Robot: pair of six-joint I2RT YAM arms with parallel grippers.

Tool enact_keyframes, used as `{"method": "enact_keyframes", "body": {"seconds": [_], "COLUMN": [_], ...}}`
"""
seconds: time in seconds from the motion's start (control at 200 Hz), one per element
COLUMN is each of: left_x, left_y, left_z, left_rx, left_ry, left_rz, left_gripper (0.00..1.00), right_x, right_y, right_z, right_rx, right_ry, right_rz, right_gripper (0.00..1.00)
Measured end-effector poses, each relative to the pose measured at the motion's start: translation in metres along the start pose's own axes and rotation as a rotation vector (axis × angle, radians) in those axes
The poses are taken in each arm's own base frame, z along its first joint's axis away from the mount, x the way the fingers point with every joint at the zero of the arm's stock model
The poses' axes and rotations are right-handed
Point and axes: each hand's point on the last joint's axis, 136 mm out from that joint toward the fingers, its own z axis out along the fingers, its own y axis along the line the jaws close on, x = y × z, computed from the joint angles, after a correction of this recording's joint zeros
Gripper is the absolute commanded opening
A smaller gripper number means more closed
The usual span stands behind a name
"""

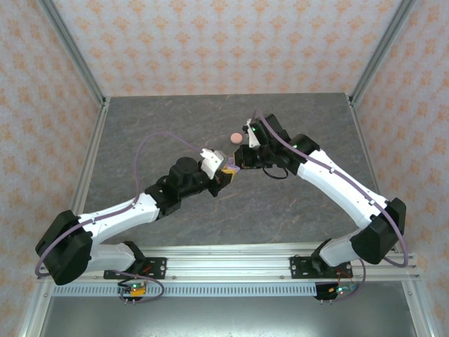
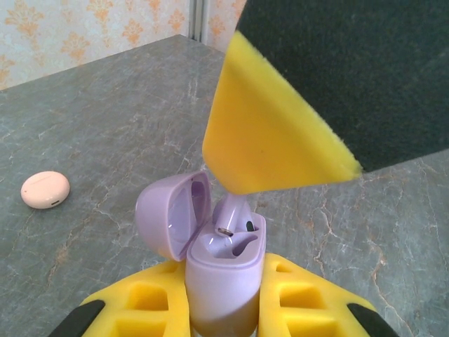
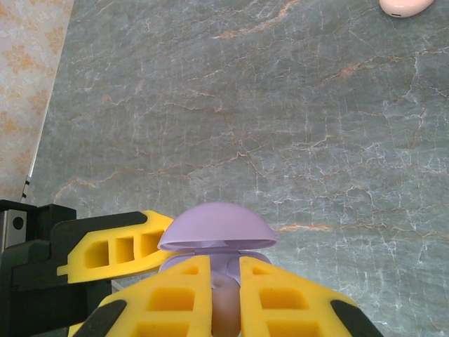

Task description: Insert the wireless bluetooth earbuds into the charging case

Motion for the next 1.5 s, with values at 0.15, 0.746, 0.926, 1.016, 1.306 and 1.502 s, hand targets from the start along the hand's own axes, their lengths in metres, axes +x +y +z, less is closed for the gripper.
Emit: {"method": "enact_keyframes", "body": {"seconds": [0.15, 0.746, 0.926, 1.016, 1.306, 1.502], "left_x": [0.000, 0.004, 0.005, 0.006, 0.008, 0.008], "left_y": [0.000, 0.000, 0.000, 0.000, -0.002, -0.003], "left_z": [0.000, 0.000, 0.000, 0.000, 0.000, 0.000], "left_rx": [0.000, -0.004, -0.003, -0.002, 0.009, 0.019], "left_ry": [0.002, 0.032, 0.035, 0.041, 0.049, 0.050], "left_rz": [0.015, 0.037, 0.039, 0.039, 0.041, 0.044], "left_gripper": [0.13, 0.12, 0.12, 0.12, 0.12, 0.12], "right_x": [0.000, 0.009, 0.010, 0.010, 0.011, 0.013], "right_y": [0.003, 0.004, 0.003, 0.002, -0.001, 0.000], "right_z": [-0.002, -0.004, -0.004, -0.001, 0.004, 0.005], "right_rx": [-0.010, -0.018, -0.016, -0.012, 0.001, 0.003], "right_ry": [0.006, 0.050, 0.054, 0.059, 0.070, 0.088], "right_rz": [-0.008, -0.034, -0.036, -0.035, -0.032, -0.040], "right_gripper": [0.13, 0.13, 0.13, 0.13, 0.13, 0.13]}}
